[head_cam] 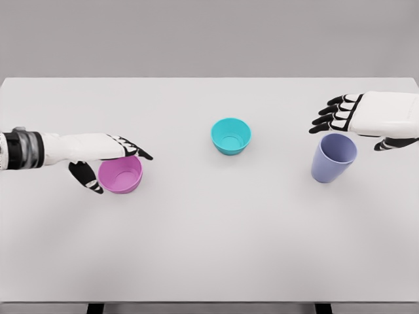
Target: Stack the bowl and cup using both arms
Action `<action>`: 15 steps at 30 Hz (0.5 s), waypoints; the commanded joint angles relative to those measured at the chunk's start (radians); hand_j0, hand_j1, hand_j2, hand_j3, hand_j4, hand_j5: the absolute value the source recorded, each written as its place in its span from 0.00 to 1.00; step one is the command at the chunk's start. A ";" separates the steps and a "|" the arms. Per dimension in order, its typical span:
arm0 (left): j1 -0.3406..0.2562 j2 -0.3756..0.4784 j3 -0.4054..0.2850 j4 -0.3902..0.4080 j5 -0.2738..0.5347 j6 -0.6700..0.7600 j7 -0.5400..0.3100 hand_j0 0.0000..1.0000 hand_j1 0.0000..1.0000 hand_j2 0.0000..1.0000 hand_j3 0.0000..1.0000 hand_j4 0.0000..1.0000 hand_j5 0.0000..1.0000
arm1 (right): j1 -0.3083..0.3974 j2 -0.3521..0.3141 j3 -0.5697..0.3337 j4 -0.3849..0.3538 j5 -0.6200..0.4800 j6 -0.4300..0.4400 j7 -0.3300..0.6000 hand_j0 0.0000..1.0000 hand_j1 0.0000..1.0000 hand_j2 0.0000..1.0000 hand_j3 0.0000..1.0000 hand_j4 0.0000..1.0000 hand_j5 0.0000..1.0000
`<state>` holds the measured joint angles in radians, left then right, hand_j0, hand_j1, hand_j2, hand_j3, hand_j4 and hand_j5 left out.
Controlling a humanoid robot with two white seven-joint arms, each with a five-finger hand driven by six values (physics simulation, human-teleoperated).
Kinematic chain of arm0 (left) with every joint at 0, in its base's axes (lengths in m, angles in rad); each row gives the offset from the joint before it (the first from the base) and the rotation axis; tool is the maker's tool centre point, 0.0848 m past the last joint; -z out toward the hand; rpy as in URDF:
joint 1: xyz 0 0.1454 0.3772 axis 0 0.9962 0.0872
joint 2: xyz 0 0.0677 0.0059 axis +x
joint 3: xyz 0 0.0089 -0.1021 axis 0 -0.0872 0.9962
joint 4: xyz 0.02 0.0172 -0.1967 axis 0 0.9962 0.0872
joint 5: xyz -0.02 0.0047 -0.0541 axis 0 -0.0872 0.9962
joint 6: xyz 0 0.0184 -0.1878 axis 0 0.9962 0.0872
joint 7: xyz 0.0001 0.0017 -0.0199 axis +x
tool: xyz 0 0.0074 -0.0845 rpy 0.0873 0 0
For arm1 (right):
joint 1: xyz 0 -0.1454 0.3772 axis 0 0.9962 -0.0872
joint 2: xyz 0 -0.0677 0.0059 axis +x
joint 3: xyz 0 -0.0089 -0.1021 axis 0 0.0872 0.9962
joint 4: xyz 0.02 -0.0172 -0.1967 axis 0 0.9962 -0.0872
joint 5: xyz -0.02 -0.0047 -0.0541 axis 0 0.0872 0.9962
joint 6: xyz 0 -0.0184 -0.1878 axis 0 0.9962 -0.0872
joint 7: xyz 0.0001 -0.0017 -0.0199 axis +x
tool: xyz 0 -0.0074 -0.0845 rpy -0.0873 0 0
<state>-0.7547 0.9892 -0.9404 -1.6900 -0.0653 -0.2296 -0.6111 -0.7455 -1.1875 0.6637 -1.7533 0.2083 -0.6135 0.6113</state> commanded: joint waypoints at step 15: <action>0.000 -0.026 -0.024 0.033 -0.018 0.000 0.000 0.99 0.99 0.99 0.99 0.99 0.99 | 0.002 -0.003 0.001 0.000 -0.004 0.003 0.000 1.00 1.00 1.00 1.00 1.00 1.00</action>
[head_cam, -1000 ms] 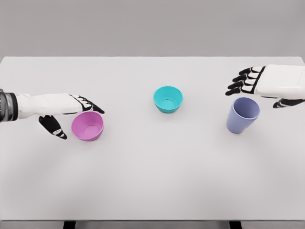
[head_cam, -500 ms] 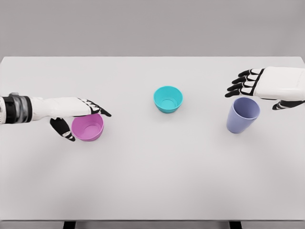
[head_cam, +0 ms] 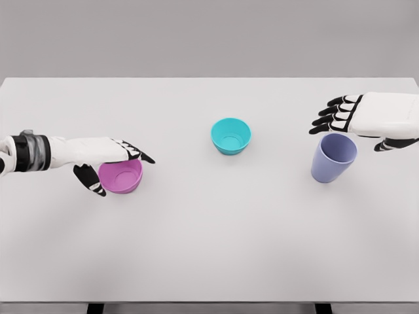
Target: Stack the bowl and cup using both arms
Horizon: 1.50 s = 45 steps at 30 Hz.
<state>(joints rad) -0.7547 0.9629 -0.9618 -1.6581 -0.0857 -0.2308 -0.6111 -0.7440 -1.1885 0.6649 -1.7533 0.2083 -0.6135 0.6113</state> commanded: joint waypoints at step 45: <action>0.009 -0.027 -0.008 0.043 -0.014 0.001 0.000 0.73 0.73 0.73 0.73 0.73 0.73 | 0.002 0.000 0.021 0.000 -0.003 0.003 0.000 1.00 1.00 1.00 1.00 1.00 1.00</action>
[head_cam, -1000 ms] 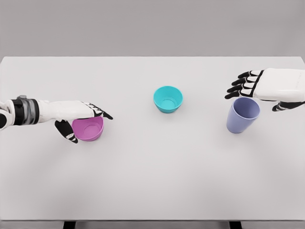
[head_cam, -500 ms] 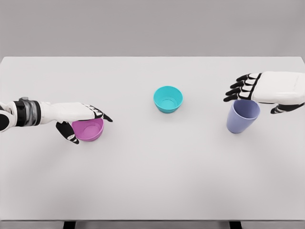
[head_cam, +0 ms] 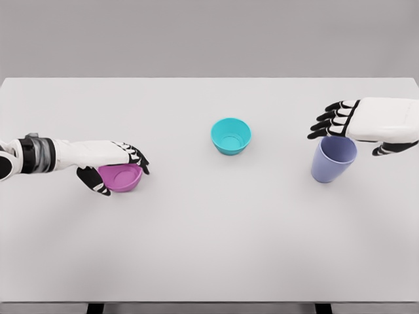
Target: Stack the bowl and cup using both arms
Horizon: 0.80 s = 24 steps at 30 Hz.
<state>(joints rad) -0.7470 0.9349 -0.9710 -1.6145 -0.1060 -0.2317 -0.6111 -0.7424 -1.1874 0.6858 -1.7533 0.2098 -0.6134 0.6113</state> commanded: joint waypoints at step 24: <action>-0.086 -0.079 0.009 -0.005 -0.035 0.002 0.000 0.67 0.67 0.67 0.67 0.67 0.67 | -0.002 -0.001 -0.002 0.000 -0.004 0.003 0.000 1.00 1.00 1.00 1.00 1.00 1.00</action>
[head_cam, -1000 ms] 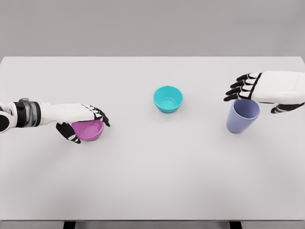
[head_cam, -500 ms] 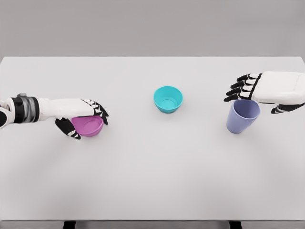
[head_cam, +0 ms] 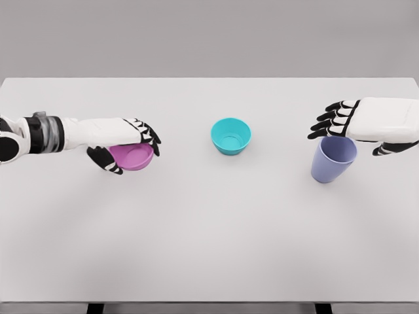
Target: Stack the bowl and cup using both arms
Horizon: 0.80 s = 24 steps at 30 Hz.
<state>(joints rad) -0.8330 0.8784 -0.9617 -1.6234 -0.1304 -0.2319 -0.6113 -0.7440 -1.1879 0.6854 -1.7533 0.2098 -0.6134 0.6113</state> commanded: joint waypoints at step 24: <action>-0.086 -0.225 -0.008 0.094 -0.078 0.003 0.000 0.64 0.64 0.64 0.64 0.64 0.64 | 0.000 -0.022 -0.030 0.000 -0.006 0.003 0.000 1.00 1.00 1.00 1.00 1.00 1.00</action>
<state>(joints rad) -0.9204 0.6712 -0.9672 -1.5406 -0.2093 -0.2309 -0.6112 -0.7440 -1.2040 0.6623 -1.7533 0.2084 -0.6134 0.6113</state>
